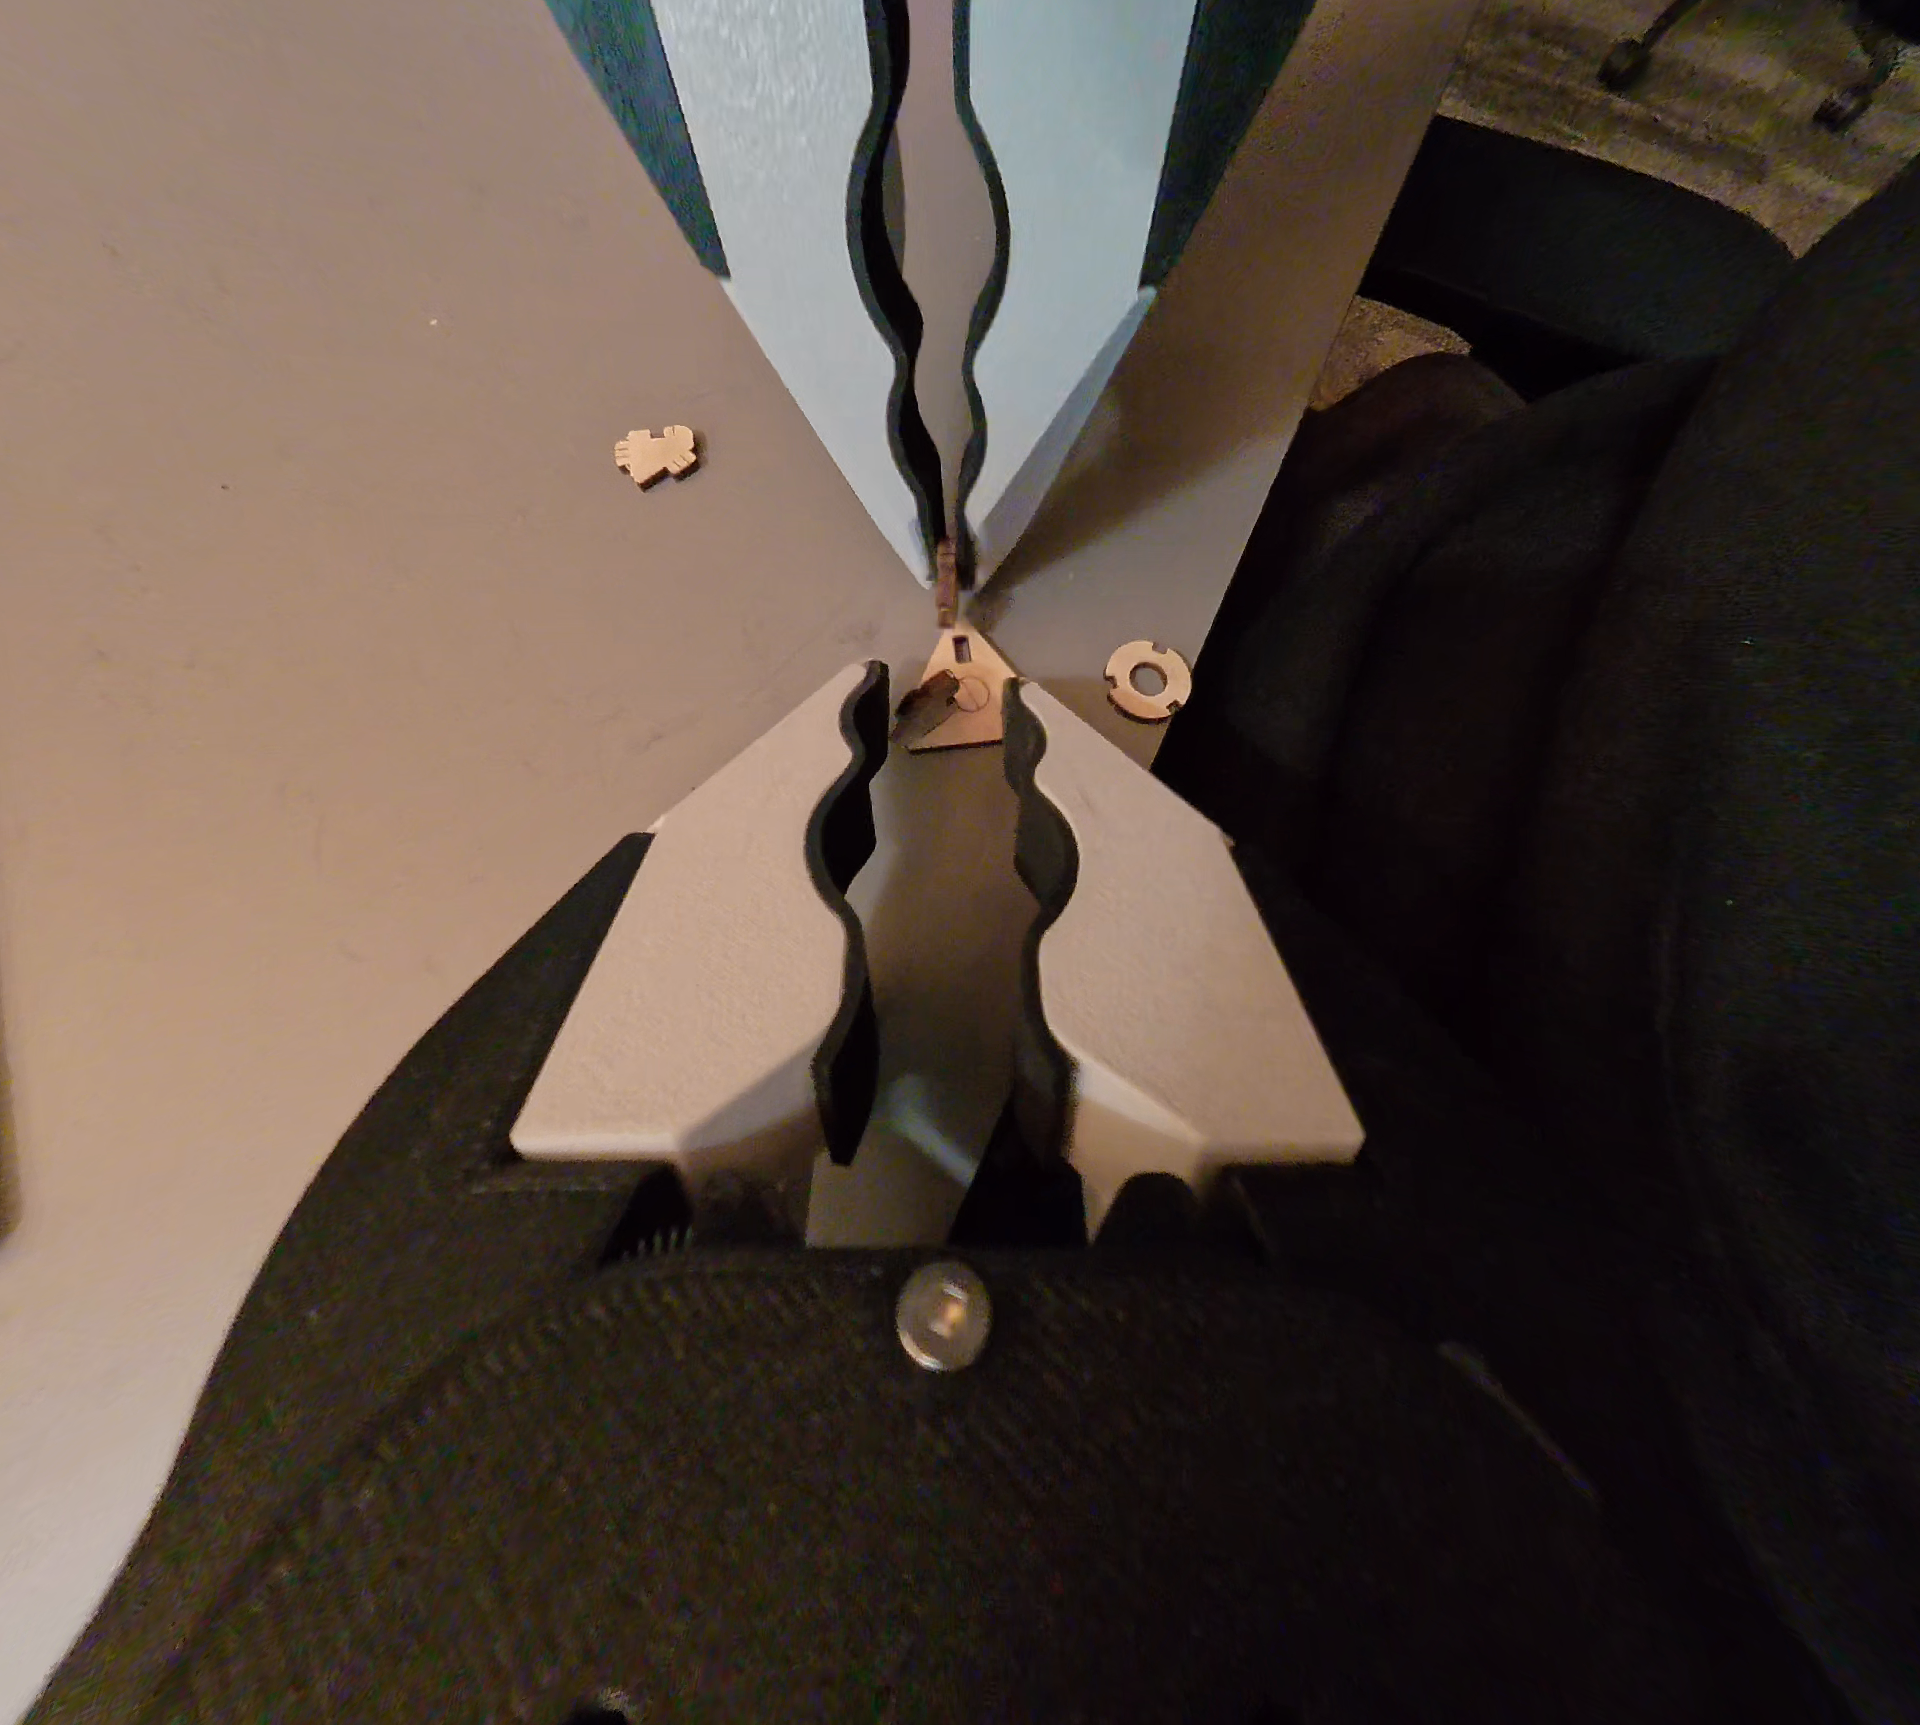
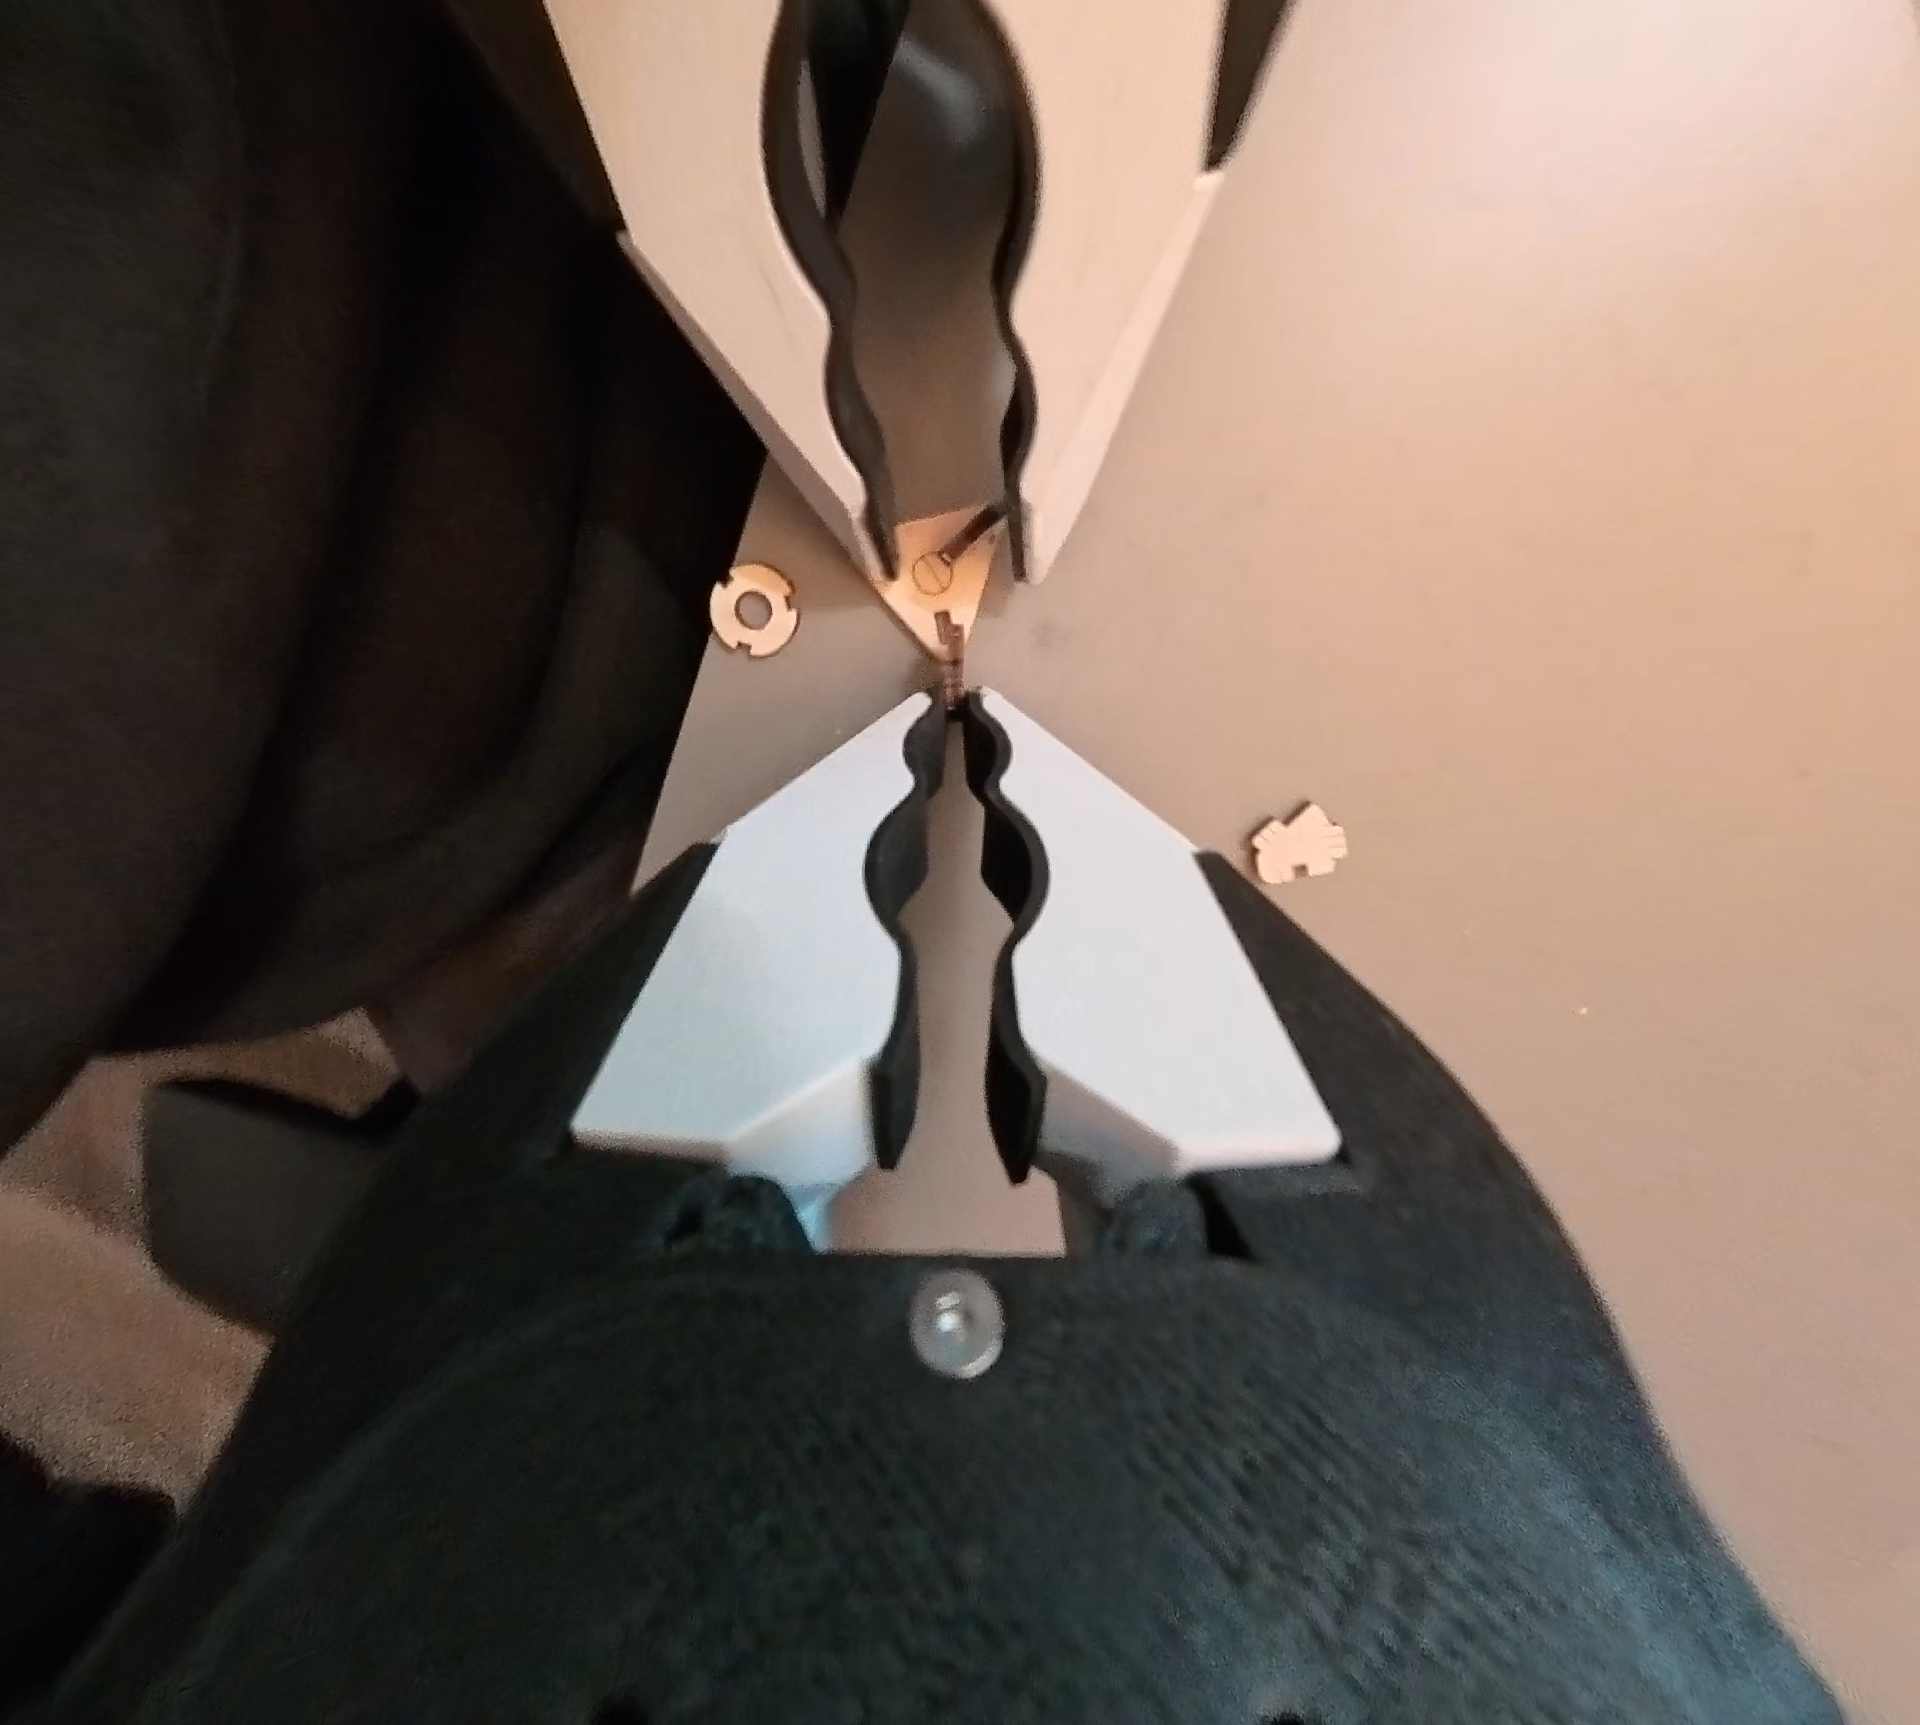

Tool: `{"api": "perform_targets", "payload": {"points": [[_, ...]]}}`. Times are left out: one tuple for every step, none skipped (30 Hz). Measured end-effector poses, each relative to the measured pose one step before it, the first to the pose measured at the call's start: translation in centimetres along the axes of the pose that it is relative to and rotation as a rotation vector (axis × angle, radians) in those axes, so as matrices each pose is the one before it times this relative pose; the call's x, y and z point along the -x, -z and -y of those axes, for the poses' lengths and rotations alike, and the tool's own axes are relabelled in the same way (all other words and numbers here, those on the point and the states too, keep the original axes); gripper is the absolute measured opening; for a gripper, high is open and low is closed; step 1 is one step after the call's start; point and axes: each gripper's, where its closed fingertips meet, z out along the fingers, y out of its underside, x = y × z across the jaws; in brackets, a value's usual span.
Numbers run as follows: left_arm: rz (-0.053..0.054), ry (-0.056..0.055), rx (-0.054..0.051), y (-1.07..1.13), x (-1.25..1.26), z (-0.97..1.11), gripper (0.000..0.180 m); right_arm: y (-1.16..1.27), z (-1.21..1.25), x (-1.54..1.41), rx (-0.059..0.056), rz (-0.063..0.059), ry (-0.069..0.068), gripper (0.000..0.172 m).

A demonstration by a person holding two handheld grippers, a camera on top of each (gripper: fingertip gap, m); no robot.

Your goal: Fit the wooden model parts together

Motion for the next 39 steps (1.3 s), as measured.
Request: {"api": "perform_targets", "payload": {"points": [[0.0006, 0.0058, -0.0033, 0.028, 0.07, 0.03, 0.024, 0.282, 0.182, -0.076, -0.039, -0.003, -0.0149, 0.001], [-0.0007, 0.0076, -0.008, 0.061, 0.056, 0.113, 0.026, 0.341, 0.26, -0.025, -0.0437, -0.0008, -0.0124, 0.001], [-0.0027, 0.0081, -0.0197, 0.134, 0.045, 0.285, 0.027, 0.397, 0.359, 0.025, -0.0486, 0.0011, -0.0105, 0.001], [-0.0045, 0.0126, -0.0323, 0.229, 0.038, 0.489, 0.028, 0.441, 0.422, 0.089, -0.0501, 0.0042, -0.0093, 0.001], [-0.0152, 0.0179, -0.0399, 0.268, -0.089, 0.628, 0.028, 0.426, 0.439, 0.127, -0.0479, 0.0063, -0.0079, 0.001], [-0.0242, 0.0218, -0.0414, 0.288, -0.202, 0.659, 0.028, 0.401, 0.431, 0.111, -0.0445, 0.0034, -0.0059, 0.001], [-0.0306, 0.0235, -0.0387, 0.266, -0.303, 0.62, 0.026, 0.354, 0.401, 0.121, -0.0396, 0.0029, -0.0033, 0.001], [-0.0312, 0.0236, -0.032, 0.208, -0.331, 0.511, 0.023, 0.263, 0.343, 0.185, -0.033, 0.0068, -0.002, 0.001], [-0.0245, 0.0202, -0.023, 0.151, -0.259, 0.377, 0.021, 0.165, 0.236, 0.182, -0.0232, 0.0073, -0.0025, 0.001], [-0.0146, 0.0099, -0.0205, 0.13, -0.188, 0.341, 0.018, 0.065, 0.112, 0.114, -0.013, 0.0032, -0.0021, 0.001], [-0.0075, 0.0013, -0.0199, 0.125, -0.148, 0.341, 0.014, -0.027, 0.014, 0.114, -0.0056, 0.0027, 0.0004, 0.001], [-0.0022, 0.0002, -0.0128, 0.086, -0.074, 0.252, 0.011, -0.061, 0.0, 0.063, -0.0031, -0.0013, 0.0026, 0.001], [0.0016, -0.0007, -0.0039, 0.047, -0.018, 0.116, 0.008, -0.075, 0.062, 0.027, -0.0063, -0.0043, 0.0048, 0.0], [0.003, -0.0035, 0.001, 0.014, 0.005, 0.01, 0.006, -0.043, 0.14, 0.069, -0.0102, -0.0019, 0.0048, 0.001], [0.0034, -0.0035, 0.0022, -0.01, 0.021, -0.036, 0.005, -0.017, 0.176, 0.051, -0.0112, -0.0007, 0.0033, 0.001], [0.0045, -0.002, 0.003, -0.009, 0.062, -0.057, 0.002, -0.007, 0.167, 0.046, -0.0103, 0.0005, 0.0018, 0.001], [-0.0005, 0.0005, 0.0006, 0.004, 0.006, -0.025, 0.002, -0.014, 0.119, -0.005, -0.0066, 0.0, 0.0003, 0.0], [0.002, 0.0023, -0.0032, 0.057, 0.06, 0.043, 0.002, -0.006, 0.043, -0.055, -0.002, -0.0017, -0.0015, 0.0], [0.0007, 0.0024, -0.0035, 0.082, 0.035, 0.058, 0.002, 0.011, 0.116, -0.062, -0.0064, -0.0014, -0.0009, 0.0], [0.0029, 0.0018, -0.011, 0.151, 0.079, 0.183, 0.002, 0.064, 0.215, -0.105, -0.0145, -0.005, 0.0026, 0.0], [0.0096, 0.0038, -0.0241, 0.267, 0.195, 0.369, 0.002, 0.163, 0.443, -0.278, -0.0299, -0.018, 0.0083, 0.001], [0.0002, 0.0124, -0.0383, 0.377, 0.13, 0.6, 0.002, 0.31, 0.686, -0.484, -0.0482, -0.0352, 0.0138, 0.005], [-0.0134, 0.0274, -0.0488, 0.471, 0.024, 0.772, 0.002, 0.437, 0.869, -0.691, -0.0614, -0.0517, 0.01, 0.016], [-0.0132, 0.0361, -0.0561, 0.517, 0.121, 0.857, 0.002, 0.497, 0.889, -0.688, -0.0626, -0.0477, 0.0011, 0.024], [-0.017, 0.0402, -0.0575, 0.551, 0.148, 0.826, 0.002, 0.459, 0.817, -0.495, -0.0543, -0.0283, -0.0015, 0.025], [-0.0218, 0.0463, -0.0514, 0.523, 0.14, 0.714, 0.001, 0.378, 0.664, -0.564, -0.0447, -0.0325, 0.0011, 0.027], [-0.0242, 0.0485, -0.0439, 0.453, 0.132, 0.585, 0.001, 0.254, 0.547, -0.649, -0.0396, -0.0418, 0.0093, 0.038], [-0.0237, 0.0427, -0.0371, 0.371, 0.091, 0.481, 0.001, 0.19, 0.431, -0.571, -0.0372, -0.0431, 0.0112, 0.048], [-0.0216, 0.0321, -0.03, 0.274, 0.015, 0.39, 0.001, 0.134, 0.509, -0.329, -0.0452, -0.0315, 0.017, 0.058], [-0.0148, 0.0209, -0.0212, 0.187, -0.015, 0.284, 0.001, 0.085, 0.641, -0.212, -0.0508, -0.0273, 0.0091, 0.063], [-0.0076, 0.0089, -0.0111, 0.096, -0.027, 0.158, 0.001, 0.03, 0.63, -0.104, -0.0473, -0.0189, -0.0024, 0.066], [-0.002, -0.0016, -0.002, 0.022, -0.041, 0.031, 0.001, -0.063, 0.487, 0.05, -0.034, -0.0027, -0.0155, 0.068], [0.0014, -0.0081, 0.0046, -0.041, -0.041, -0.058, 0.001, -0.13, 0.346, 0.272, -0.0256, 0.0166, -0.0229, 0.066], [0.0, -0.0099, 0.0084, -0.081, -0.087, -0.11, 0.001, -0.152, 0.277, 0.327, -0.0228, 0.021, -0.0289, 0.06], [-0.0013, -0.0098, 0.0088, -0.087, -0.106, -0.117, 0.001, -0.147, 0.102, 0.11, -0.0108, 0.009, -0.0327, 0.051], [0.0033, -0.0068, 0.0084, -0.083, -0.029, -0.122, 0.001, -0.169, -0.262, -0.103, 0.0158, -0.0019, -0.0274, 0.037], [0.0053, -0.0063, 0.0084, -0.055, 0.019, -0.123, 0.001, -0.184, -0.405, 0.031, 0.0303, 0.0074, -0.0108, 0.027], [0.0065, -0.0069, 0.0079, -0.037, 0.049, -0.119, 0.001, -0.135, -0.323, 0.166, 0.0275, 0.0137, 0.0012, 0.021], [0.0078, -0.0069, 0.0048, -0.002, 0.08, -0.059, 0.001, -0.108, -0.229, 0.262, 0.0234, 0.0177, 0.0001, 0.016]]}}
